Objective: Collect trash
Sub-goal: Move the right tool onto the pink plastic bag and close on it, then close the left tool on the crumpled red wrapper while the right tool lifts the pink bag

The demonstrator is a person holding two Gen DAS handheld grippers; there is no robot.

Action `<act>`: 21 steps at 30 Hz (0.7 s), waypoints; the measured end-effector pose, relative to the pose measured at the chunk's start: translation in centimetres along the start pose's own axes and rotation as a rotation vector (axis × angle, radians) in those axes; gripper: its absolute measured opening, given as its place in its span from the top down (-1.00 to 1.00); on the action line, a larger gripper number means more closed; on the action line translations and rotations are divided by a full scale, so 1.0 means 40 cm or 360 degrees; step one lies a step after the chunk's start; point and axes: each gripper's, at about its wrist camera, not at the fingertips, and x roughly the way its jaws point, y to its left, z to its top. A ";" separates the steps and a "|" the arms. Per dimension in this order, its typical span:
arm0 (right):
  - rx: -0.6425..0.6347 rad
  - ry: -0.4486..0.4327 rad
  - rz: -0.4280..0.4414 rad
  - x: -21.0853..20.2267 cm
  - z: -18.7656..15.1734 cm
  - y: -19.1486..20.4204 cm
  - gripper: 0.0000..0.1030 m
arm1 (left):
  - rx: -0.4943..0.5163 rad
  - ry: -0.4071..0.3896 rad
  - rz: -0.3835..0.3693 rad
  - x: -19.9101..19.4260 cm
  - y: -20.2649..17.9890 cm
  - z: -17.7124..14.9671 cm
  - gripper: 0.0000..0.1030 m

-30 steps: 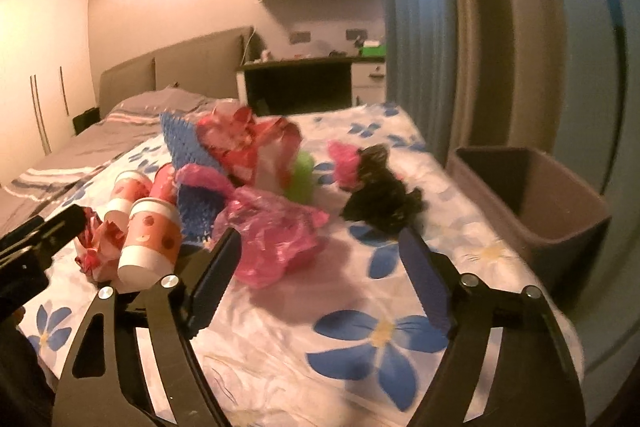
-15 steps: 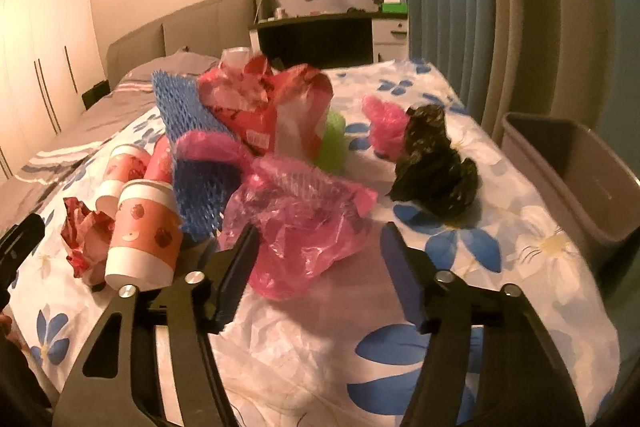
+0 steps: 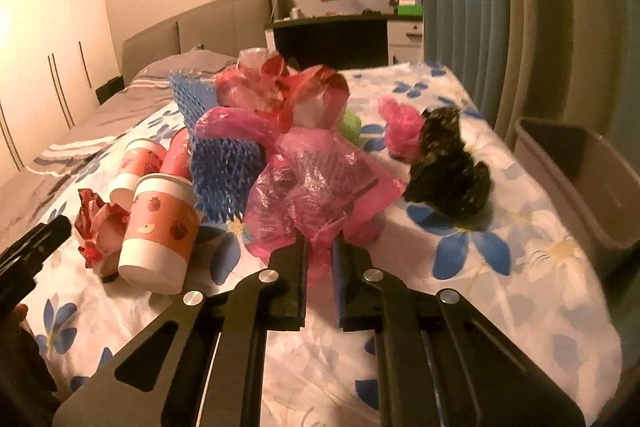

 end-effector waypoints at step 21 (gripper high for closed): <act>-0.0042 -0.0124 0.0026 -0.096 -0.005 -0.001 0.78 | -0.0043 0.0313 -0.0186 0.105 0.032 -0.012 0.39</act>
